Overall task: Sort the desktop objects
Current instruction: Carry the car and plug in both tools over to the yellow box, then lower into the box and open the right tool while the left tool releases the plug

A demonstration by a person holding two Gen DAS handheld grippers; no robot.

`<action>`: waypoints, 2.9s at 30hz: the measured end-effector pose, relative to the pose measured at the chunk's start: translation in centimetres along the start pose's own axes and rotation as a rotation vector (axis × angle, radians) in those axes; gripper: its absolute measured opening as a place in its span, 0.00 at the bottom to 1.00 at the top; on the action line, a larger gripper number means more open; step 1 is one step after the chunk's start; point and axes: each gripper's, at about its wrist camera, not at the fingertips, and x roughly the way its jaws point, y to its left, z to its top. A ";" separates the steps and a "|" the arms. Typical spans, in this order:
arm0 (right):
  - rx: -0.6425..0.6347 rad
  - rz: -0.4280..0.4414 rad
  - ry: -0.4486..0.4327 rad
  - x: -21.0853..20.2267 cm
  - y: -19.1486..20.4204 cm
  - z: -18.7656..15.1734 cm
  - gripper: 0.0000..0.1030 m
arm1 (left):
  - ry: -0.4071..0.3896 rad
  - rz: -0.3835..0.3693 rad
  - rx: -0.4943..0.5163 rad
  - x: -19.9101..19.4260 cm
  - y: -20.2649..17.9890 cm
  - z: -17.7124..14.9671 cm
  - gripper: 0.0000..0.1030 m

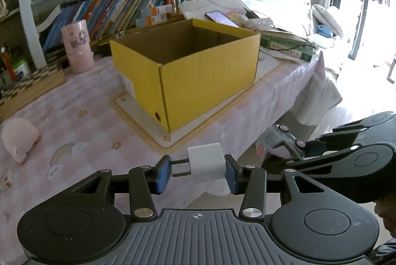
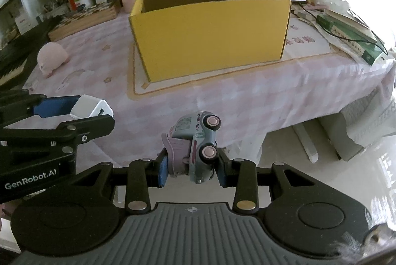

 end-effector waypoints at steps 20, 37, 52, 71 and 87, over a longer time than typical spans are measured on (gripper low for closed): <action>-0.024 -0.003 -0.071 1.1 -7.7 5.9 0.34 | -0.069 -0.009 0.031 4.6 -4.3 7.0 0.43; -0.129 0.043 -0.302 0.0 -13.0 15.9 0.34 | -0.206 0.088 -0.051 6.4 -3.8 14.4 0.43; -0.383 0.171 -0.229 7.7 -9.5 24.1 0.34 | -0.077 0.280 -0.073 13.5 0.2 16.7 0.43; -0.594 0.250 0.112 18.7 -5.1 28.4 0.34 | 0.150 0.260 -0.076 19.3 1.2 17.5 0.43; -0.462 0.290 0.151 19.1 -5.7 28.9 0.45 | 0.066 0.269 -0.065 16.7 0.5 17.7 0.55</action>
